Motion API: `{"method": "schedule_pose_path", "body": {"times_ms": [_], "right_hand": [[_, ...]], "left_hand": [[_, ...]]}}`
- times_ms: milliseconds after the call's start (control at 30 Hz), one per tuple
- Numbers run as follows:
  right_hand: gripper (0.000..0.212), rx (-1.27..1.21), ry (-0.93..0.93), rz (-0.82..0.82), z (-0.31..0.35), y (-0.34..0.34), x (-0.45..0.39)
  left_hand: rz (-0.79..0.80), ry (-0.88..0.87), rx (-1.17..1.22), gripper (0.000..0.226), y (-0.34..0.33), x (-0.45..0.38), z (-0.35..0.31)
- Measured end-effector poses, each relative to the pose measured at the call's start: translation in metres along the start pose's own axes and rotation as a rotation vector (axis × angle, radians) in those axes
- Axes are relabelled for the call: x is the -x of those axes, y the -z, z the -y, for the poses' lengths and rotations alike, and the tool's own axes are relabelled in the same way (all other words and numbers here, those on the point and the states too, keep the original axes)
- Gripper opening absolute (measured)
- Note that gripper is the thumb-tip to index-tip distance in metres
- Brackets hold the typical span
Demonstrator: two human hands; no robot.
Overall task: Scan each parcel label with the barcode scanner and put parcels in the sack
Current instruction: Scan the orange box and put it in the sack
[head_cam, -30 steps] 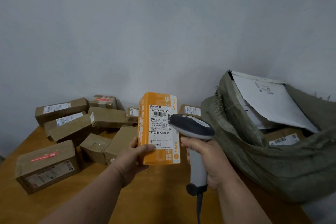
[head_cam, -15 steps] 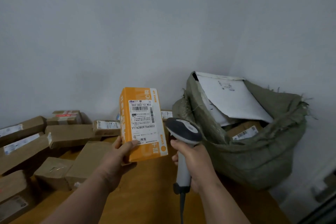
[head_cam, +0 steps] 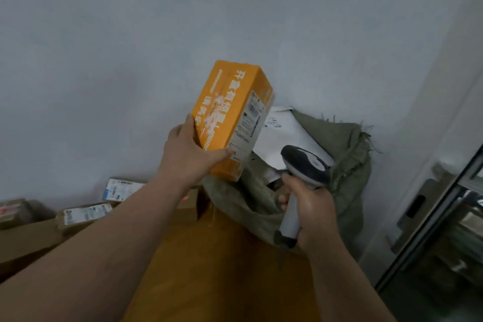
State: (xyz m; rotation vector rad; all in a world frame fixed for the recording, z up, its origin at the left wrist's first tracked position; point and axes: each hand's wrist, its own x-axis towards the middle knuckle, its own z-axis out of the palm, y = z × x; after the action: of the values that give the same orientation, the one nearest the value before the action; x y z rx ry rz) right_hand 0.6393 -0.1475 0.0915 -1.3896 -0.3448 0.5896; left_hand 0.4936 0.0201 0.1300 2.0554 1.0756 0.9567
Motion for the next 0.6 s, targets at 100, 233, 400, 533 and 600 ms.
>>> {"method": "schedule_pose_path", "body": {"times_ms": [100,233,400,533,600], "right_hand": [[0.013,0.003,-0.007,-0.070,0.006,0.023,-0.028],[0.010,-0.005,-0.012,-0.063,0.009,0.053,-0.068],[0.012,-0.015,-0.007,0.006,0.012,0.077,-0.114],[0.006,-0.003,-0.069,0.065,0.013,0.084,-0.141],[0.007,0.012,-0.092,0.084,0.013,0.085,-0.150]], "left_hand": [[0.021,-0.105,-0.210,0.115,-0.028,-0.025,-0.034],[-0.007,-0.277,-0.470,0.103,-0.070,-0.058,-0.070],[0.394,-0.238,-0.769,0.091,-0.150,-0.097,-0.071],[0.375,-0.158,-0.583,0.071,-0.186,-0.110,-0.057],[0.354,-0.131,-0.513,0.065,-0.190,-0.111,-0.054]]}}
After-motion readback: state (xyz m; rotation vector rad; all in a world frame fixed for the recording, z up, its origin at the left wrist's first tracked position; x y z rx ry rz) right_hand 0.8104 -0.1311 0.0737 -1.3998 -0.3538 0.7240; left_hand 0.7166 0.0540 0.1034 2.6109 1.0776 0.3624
